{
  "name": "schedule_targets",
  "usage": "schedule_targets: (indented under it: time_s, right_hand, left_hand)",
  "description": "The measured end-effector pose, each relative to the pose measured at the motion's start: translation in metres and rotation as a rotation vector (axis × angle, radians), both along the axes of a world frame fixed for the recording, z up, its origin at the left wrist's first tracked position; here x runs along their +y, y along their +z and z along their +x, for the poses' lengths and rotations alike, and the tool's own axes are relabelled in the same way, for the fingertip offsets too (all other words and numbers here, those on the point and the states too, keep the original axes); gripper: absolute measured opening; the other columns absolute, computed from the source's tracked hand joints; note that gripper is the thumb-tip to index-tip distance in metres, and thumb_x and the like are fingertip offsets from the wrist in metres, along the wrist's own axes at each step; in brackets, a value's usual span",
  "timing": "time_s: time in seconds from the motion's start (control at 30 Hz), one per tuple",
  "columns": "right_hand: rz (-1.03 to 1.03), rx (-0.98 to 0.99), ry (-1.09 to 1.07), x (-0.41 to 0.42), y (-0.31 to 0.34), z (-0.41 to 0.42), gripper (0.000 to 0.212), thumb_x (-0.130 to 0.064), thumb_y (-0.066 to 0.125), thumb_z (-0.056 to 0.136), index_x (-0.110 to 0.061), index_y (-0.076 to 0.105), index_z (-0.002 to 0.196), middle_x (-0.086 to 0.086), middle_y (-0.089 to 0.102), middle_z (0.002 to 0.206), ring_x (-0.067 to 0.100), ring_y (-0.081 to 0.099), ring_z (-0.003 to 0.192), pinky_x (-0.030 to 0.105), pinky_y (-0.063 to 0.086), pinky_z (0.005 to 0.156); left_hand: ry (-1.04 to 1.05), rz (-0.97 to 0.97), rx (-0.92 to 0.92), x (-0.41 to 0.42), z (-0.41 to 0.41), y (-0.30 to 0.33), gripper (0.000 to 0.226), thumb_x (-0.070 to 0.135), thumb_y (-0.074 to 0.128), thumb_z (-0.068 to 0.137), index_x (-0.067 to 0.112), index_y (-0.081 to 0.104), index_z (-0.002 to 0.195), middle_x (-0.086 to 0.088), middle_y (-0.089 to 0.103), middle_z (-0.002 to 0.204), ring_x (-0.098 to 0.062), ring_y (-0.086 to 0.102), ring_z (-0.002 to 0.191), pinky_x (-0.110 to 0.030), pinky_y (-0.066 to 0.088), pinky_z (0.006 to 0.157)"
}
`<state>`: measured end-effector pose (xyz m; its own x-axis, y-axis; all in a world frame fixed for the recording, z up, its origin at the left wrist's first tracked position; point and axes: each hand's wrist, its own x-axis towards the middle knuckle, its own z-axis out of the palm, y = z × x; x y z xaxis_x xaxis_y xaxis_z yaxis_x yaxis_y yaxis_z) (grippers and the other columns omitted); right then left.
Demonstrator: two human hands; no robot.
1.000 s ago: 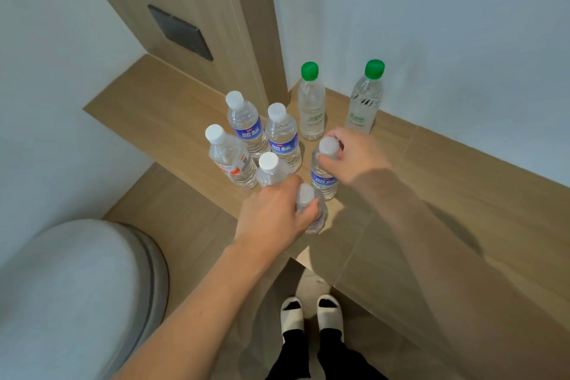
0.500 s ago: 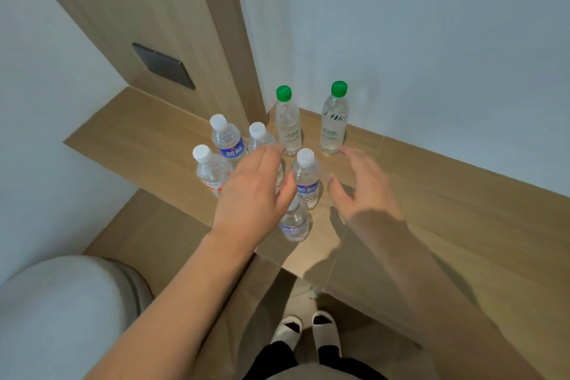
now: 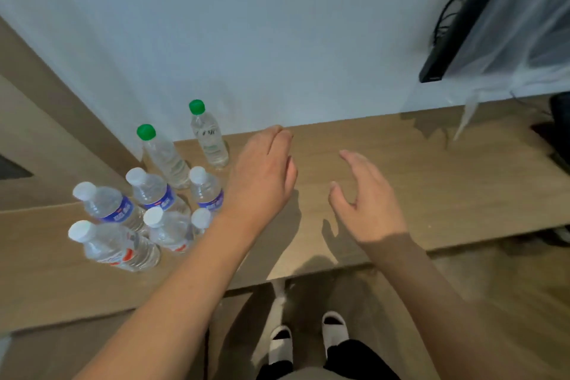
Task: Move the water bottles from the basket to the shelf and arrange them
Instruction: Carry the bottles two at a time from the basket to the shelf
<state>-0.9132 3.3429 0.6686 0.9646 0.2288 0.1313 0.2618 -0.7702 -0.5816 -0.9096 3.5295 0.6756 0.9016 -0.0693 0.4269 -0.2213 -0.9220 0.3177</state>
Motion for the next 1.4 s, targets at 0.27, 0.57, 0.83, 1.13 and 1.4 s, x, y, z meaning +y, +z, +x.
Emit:
schedule_targets:
  time_s: [0.27, 0.57, 0.83, 1.13, 1.4]
  right_hand:
    - [0.014, -0.032, -0.368, -0.134, 0.011, -0.046, 0.054, -0.028, 0.053, 0.098, -0.022, 0.036, 0.149, -0.004, 0.039, 0.152, 0.010, 0.033, 0.139, 0.018, 0.020, 0.109]
    - [0.068, -0.064, -0.740, -0.339, 0.013, -0.124, 0.057, -0.023, 0.059, 0.094, -0.013, 0.041, 0.147, 0.002, 0.046, 0.148, 0.013, 0.039, 0.137, 0.015, 0.020, 0.109]
    - [0.043, -0.128, -0.910, -0.483, 0.015, -0.174, 0.057, -0.020, 0.059, 0.093, -0.013, 0.041, 0.146, 0.002, 0.048, 0.145, 0.012, 0.041, 0.133, 0.009, 0.019, 0.106]
    - [-0.008, -0.160, -1.038, -0.593, 0.017, -0.177, 0.056, -0.018, 0.063, 0.091, -0.010, 0.045, 0.143, 0.005, 0.053, 0.140, 0.016, 0.049, 0.129, 0.019, 0.032, 0.109]
    - [-0.025, -0.121, -1.145, -0.735, 0.021, -0.111, 0.055, -0.025, 0.057, 0.095, -0.021, 0.039, 0.146, -0.003, 0.047, 0.145, 0.012, 0.049, 0.126, 0.018, 0.036, 0.100]
  left_hand:
    - [-0.323, 0.088, -0.001, -0.139, 0.005, 0.017, 0.035, 0.015, 0.061, 0.090, 0.002, 0.059, 0.123, -0.016, 0.060, 0.124, -0.030, 0.058, 0.112, -0.039, 0.047, 0.096]
    - [-0.683, 0.151, 0.001, -0.371, -0.011, 0.015, 0.040, 0.026, 0.054, 0.094, 0.010, 0.056, 0.130, -0.009, 0.057, 0.132, -0.023, 0.054, 0.121, -0.034, 0.043, 0.105]
    - [-0.905, 0.126, -0.021, -0.537, -0.037, 0.015, 0.037, 0.026, 0.055, 0.093, 0.013, 0.054, 0.128, -0.004, 0.056, 0.130, -0.024, 0.055, 0.114, -0.038, 0.050, 0.095]
    - [-1.062, 0.103, -0.049, -0.676, -0.020, 0.015, 0.034, 0.022, 0.058, 0.093, 0.011, 0.056, 0.126, -0.004, 0.058, 0.128, -0.021, 0.055, 0.116, -0.034, 0.048, 0.098]
    - [-1.132, 0.048, -0.066, -0.835, 0.055, 0.005, 0.030, 0.019, 0.059, 0.092, 0.009, 0.058, 0.120, -0.007, 0.060, 0.121, -0.023, 0.057, 0.106, -0.033, 0.047, 0.092]
